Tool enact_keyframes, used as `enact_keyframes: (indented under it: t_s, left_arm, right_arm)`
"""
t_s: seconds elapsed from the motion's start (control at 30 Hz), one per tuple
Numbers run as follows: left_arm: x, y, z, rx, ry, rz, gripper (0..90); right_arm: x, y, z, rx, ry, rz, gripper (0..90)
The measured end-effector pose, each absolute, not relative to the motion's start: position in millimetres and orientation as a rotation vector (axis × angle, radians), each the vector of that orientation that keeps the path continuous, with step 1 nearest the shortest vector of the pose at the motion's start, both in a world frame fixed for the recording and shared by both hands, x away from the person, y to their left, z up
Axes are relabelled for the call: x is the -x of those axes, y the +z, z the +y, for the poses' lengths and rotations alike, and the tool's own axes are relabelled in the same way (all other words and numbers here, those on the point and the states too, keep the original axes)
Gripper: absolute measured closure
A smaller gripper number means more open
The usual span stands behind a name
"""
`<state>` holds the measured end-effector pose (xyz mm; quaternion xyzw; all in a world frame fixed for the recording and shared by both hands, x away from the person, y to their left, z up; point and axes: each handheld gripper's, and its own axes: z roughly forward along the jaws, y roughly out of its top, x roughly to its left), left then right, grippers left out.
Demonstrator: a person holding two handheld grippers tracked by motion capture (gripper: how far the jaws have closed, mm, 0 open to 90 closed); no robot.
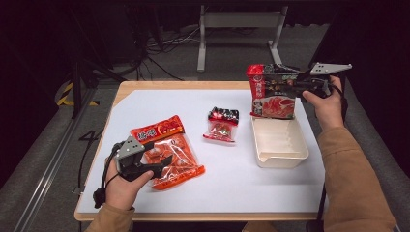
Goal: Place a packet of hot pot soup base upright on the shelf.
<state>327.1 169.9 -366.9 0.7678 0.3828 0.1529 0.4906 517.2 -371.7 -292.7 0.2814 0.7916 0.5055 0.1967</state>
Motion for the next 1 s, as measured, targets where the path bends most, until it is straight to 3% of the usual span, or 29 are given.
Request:
enact_keyframes:
  t_s: [1.0]
  left_arm:
    - [-334,-367,169,-1.869,0.354,0.907,19.3]
  right_arm:
    - [-520,-331,-373,-0.967,1.355,2.232,73.3]
